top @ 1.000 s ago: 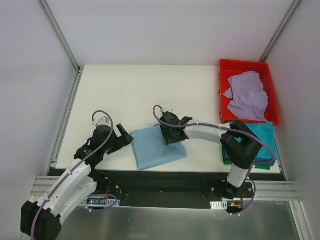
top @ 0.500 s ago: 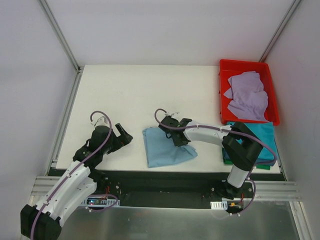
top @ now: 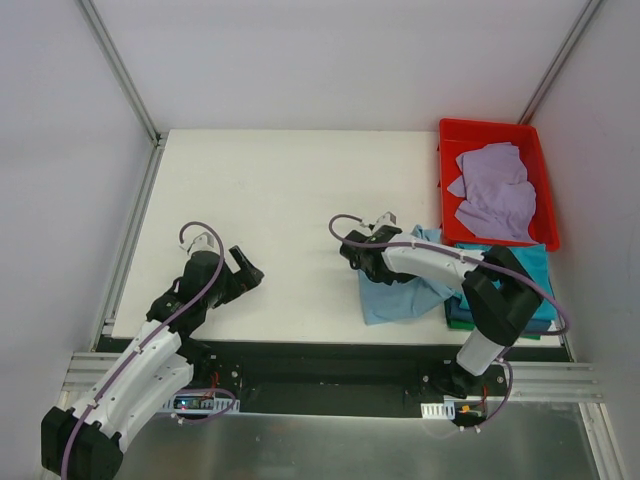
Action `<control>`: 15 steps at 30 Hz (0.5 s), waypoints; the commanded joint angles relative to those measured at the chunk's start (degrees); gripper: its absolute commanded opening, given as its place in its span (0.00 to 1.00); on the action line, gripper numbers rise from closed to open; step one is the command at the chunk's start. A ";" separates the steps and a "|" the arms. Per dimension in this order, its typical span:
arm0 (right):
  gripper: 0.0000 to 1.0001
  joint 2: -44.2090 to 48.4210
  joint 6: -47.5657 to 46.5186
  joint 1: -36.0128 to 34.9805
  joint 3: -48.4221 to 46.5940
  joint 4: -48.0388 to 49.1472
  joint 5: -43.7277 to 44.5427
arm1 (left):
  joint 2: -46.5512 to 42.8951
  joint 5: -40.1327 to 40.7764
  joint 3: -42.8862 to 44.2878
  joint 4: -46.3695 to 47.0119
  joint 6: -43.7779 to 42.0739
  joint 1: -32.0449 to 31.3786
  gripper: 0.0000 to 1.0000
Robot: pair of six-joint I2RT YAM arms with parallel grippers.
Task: Fold and stack the t-shirts
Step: Put the neatly folded tshirt into the corner of the board with the right arm
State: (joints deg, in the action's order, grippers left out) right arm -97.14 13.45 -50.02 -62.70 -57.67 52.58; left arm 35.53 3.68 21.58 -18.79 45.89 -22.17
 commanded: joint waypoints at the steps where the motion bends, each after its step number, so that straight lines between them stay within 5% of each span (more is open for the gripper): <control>1: 0.00 6.25 -4.39 1.67 -3.04 -6.84 8.15 | 0.16 1.94 -0.23 -0.37 -0.01 -0.33 0.99; 15: 0.00 22.69 -22.15 12.93 -2.87 -1.84 1.66 | 0.94 2.73 0.48 -0.90 -1.06 -0.33 0.99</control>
State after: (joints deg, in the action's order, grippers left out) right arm -79.44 -1.54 -38.09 -63.42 -59.86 55.59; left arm 36.01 5.06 21.58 -19.33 45.82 -22.17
